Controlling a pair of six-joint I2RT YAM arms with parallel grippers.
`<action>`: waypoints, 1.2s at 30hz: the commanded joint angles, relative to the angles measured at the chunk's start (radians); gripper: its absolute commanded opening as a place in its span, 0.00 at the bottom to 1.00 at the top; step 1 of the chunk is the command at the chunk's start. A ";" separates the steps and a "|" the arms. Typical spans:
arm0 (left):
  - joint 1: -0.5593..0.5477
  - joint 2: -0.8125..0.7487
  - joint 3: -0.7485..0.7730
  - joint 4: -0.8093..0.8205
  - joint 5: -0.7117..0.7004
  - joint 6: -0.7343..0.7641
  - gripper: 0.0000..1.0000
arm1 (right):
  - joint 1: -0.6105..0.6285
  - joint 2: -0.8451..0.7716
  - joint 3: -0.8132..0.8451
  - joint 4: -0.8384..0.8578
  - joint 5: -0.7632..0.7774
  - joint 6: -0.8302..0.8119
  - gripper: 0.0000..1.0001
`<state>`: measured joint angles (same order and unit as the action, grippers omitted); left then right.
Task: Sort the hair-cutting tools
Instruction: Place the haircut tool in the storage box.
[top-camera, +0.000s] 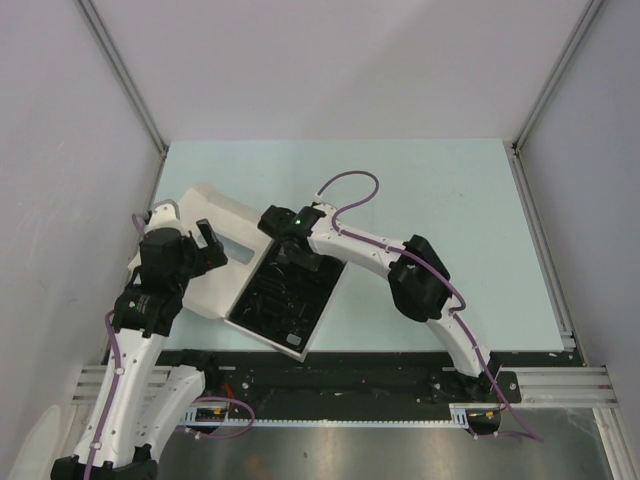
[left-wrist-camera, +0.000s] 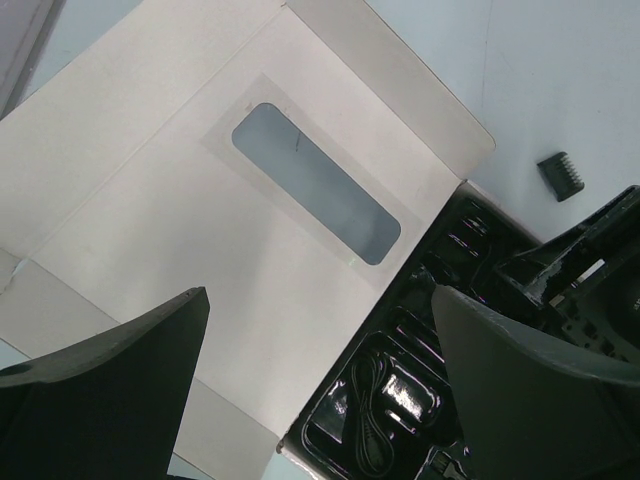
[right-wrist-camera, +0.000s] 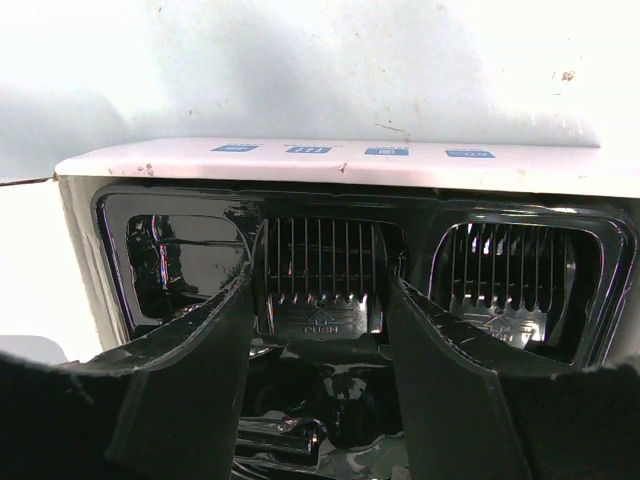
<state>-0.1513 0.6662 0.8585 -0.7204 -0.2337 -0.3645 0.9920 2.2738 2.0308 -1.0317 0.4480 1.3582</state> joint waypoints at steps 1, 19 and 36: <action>-0.005 -0.010 0.001 0.004 -0.023 0.019 1.00 | -0.003 -0.007 0.032 -0.068 0.083 0.009 0.64; -0.013 -0.024 -0.007 0.006 -0.038 0.018 1.00 | 0.051 -0.092 0.048 -0.016 0.231 -0.143 0.61; -0.013 -0.011 -0.007 0.006 -0.004 0.004 1.00 | 0.005 -0.114 -0.132 0.190 0.012 -0.294 0.08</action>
<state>-0.1570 0.6544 0.8509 -0.7208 -0.2501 -0.3580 1.0187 2.1841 1.9171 -0.8803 0.4950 1.0786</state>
